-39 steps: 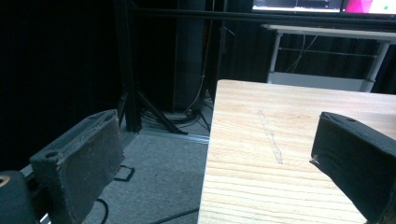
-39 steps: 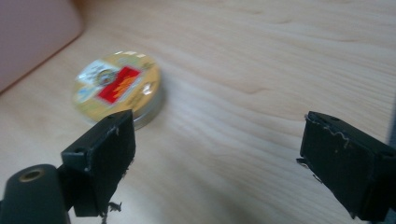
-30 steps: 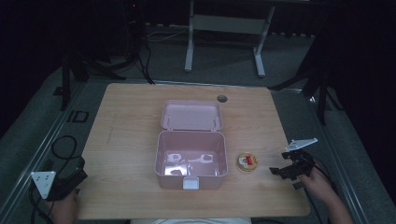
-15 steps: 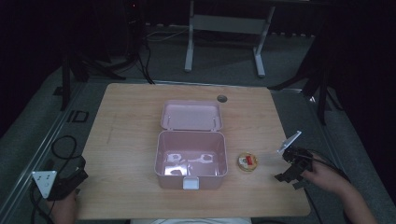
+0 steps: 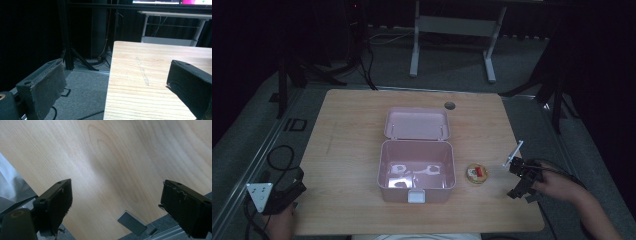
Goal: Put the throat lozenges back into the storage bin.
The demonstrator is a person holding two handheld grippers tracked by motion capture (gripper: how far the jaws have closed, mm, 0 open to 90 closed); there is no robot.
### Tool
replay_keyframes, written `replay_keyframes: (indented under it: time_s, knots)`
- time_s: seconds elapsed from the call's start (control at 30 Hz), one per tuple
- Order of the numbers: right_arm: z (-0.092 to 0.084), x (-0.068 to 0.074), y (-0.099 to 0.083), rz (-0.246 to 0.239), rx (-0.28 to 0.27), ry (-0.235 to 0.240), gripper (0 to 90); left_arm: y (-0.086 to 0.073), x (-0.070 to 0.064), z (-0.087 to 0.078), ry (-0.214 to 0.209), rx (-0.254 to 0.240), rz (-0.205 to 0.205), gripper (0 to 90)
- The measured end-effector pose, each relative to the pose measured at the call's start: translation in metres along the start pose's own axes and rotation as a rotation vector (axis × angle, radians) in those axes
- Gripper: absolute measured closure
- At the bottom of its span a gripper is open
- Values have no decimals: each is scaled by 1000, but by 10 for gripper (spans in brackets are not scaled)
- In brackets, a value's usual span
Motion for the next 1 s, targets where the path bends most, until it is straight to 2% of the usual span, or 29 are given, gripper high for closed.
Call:
replay_keyframes:
  time_s: [0.13, 0.2, 0.37, 0.5, 0.53, 0.6, 0.87, 0.97, 1.0]
  knots:
    - [-2, 0, 3, -4, 1, 8, 102, 0, 0, 0, 1, 2, 2, 24]
    - [-2, 0, 12, -26, 20, -6, 102, 0, 0, 0, -1, 0, 0, 25]
    - [-3, -1, 21, -30, 27, -4, 102, 0, 0, 0, -4, 0, -1, 24]
    - [-2, -2, 33, -42, 41, -1, 103, 0, 0, 0, -5, -2, 1, 24]
    - [-1, -3, 41, -52, 44, 0, 117, 0, 0, 0, -5, -3, 1, 24]
    - [-1, -4, 44, -55, 46, 5, 134, 0, 0, 0, -6, -2, 0, 24]
    - [-3, -5, 75, -82, 54, -10, 126, 0, 0, 0, -10, -3, 0, 24]
    - [-4, -4, 82, -81, 59, 3, 125, 0, 0, 0, -9, -4, 0, 24]
    - [-5, -4, 89, -100, 60, -5, 125, 0, 0, 0, -10, -3, 0, 25]
Point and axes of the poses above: each handheld gripper's, and its own axes: z roughly forward along the jaws, y roughly out of its top, x roughly to its left, the point moved 3 cm from there along z, roughly forward along the jaws
